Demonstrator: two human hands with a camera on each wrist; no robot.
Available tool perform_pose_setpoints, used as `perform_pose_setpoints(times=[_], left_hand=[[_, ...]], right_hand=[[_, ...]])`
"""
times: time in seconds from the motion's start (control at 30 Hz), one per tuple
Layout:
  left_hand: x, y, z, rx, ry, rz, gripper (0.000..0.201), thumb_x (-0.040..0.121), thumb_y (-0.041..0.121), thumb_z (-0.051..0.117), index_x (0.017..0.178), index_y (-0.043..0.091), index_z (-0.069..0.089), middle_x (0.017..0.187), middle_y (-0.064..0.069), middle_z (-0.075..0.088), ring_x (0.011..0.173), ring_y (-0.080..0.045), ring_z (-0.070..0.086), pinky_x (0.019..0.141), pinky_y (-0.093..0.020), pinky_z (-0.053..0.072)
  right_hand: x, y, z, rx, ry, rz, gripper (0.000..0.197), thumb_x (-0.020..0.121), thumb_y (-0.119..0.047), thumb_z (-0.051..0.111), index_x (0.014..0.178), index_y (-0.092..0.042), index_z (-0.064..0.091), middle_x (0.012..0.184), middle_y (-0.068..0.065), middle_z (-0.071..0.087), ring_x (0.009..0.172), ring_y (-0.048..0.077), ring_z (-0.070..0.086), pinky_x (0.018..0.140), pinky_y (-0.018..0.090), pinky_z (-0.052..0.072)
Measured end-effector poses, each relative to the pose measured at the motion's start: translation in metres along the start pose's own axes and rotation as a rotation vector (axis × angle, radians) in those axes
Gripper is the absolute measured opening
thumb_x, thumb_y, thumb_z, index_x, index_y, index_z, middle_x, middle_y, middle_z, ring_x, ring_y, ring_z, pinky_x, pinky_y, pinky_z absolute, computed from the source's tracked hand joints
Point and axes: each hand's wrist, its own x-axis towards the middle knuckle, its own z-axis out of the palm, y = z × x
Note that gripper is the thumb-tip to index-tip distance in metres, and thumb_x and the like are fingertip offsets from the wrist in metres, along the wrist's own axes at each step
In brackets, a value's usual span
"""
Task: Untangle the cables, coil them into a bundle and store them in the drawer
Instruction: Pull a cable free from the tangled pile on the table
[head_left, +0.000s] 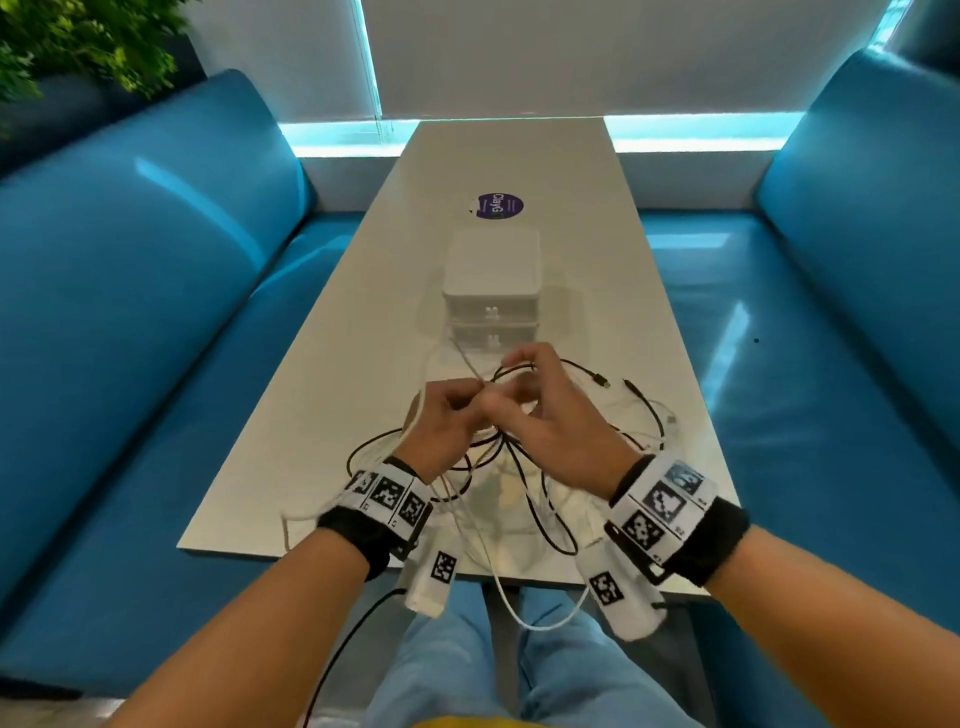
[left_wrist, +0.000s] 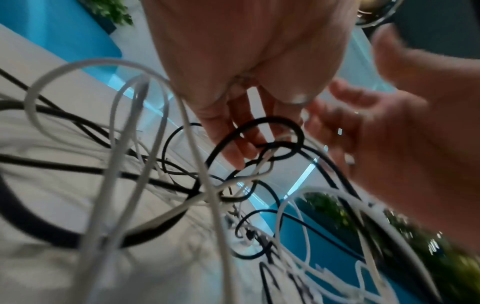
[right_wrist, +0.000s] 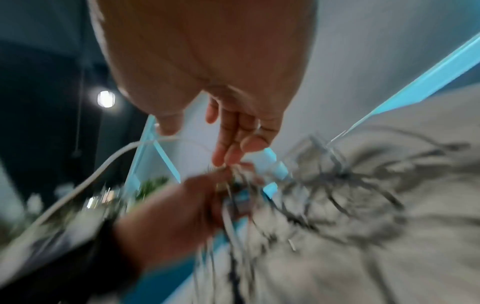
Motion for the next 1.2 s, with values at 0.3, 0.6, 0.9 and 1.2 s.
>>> perform_pose_setpoints(times=[0.3, 0.6, 0.9, 1.2], left_hand=[[0.007, 0.004, -0.041, -0.284, 0.289, -0.111, 0.025, 0.096, 0.025, 0.055, 0.078, 0.019, 0.072, 0.077, 0.001, 0.073, 0.067, -0.009, 0.054, 0.063, -0.021, 0.043], [-0.004, 0.014, -0.054, -0.544, 0.264, -0.063, 0.023, 0.098, 0.022, 0.050, 0.086, 0.013, 0.067, 0.083, -0.007, 0.071, 0.075, -0.016, 0.066, 0.072, -0.025, 0.056], [-0.009, 0.016, -0.037, -0.566, 0.119, -0.080, 0.023, 0.097, 0.015, 0.051, 0.086, 0.006, 0.069, 0.085, -0.013, 0.072, 0.083, -0.025, 0.070, 0.077, -0.028, 0.057], [-0.008, 0.016, -0.026, -0.401, 0.057, -0.032, 0.024, 0.088, 0.002, 0.062, 0.107, 0.016, 0.065, 0.096, -0.010, 0.069, 0.078, -0.017, 0.067, 0.075, -0.026, 0.057]], right_hand=[[0.003, 0.077, -0.008, -1.112, -0.841, -0.062, 0.067, 0.088, -0.065, 0.045, 0.147, -0.046, 0.020, 0.162, -0.006, -0.011, 0.148, 0.032, 0.007, 0.117, 0.051, 0.012], [0.052, 0.084, -0.028, -1.189, -0.622, 0.091, 0.073, 0.082, -0.059, 0.060, 0.146, -0.039, 0.032, 0.160, -0.007, 0.017, 0.149, 0.029, 0.001, 0.119, 0.046, 0.009], [0.047, 0.015, -0.024, -0.400, -0.026, -0.030, 0.029, 0.074, -0.047, 0.077, 0.097, -0.031, 0.070, 0.079, -0.011, 0.068, 0.081, 0.008, 0.063, 0.081, 0.030, 0.050], [0.058, 0.004, -0.019, -0.321, -0.050, -0.088, 0.008, 0.090, -0.018, 0.062, 0.087, -0.020, 0.070, 0.079, 0.002, 0.070, 0.076, 0.021, 0.064, 0.076, 0.034, 0.051]])
